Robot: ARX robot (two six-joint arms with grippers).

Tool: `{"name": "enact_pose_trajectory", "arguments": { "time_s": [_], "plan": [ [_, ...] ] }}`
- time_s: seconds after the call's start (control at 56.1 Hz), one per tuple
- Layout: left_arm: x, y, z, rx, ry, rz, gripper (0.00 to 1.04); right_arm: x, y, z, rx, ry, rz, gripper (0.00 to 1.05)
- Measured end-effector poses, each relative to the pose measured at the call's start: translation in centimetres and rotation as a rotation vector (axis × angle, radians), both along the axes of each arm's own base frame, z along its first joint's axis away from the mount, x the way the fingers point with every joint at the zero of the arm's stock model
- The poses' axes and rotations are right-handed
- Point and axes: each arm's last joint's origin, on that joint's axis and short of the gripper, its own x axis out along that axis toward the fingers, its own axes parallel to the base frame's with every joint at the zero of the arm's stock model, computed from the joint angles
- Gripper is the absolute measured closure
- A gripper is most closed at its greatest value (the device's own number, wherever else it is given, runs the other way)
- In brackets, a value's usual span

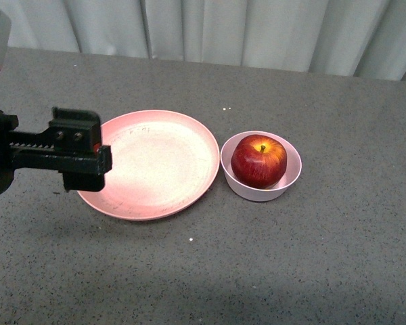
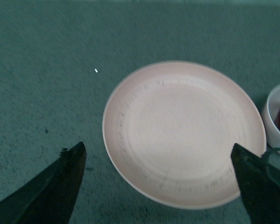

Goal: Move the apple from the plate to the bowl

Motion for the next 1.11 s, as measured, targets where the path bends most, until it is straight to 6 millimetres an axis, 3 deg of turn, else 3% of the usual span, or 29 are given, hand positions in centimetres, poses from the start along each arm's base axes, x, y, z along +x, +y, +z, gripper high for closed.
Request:
{"name": "enact_pose_trajectory", "arguments": {
  "time_s": [0.089,0.232,0.375,0.446,0.945,1.106],
  "plan": [
    [-1.1,1.4,0.0,-0.011,-0.079,0.006,0.41,0.0,0.0,0.0,0.0,0.0,-0.001,0.09],
    [-3.0,3.6,2.9,-0.085,-0.317,0.015,0.64,0.0,0.0,0.0,0.0,0.0,-0.002,0.09],
    [-4.5,4.9,3.2,-0.082,-0.314,0.018,0.86,0.0,0.0,0.0,0.0,0.0,0.0,0.09],
    [-5.3,5.6,3.4,-0.079,-0.306,0.02,1.01,0.0,0.0,0.0,0.0,0.0,0.0,0.09],
    [-8.5,8.4,5.8,-0.075,-0.339,0.019,1.01,0.0,0.0,0.0,0.0,0.0,0.0,0.09],
    [-9.1,8.4,6.1,-0.073,-0.349,0.02,1.01,0.0,0.0,0.0,0.0,0.0,-0.001,0.09]
  ]
}}
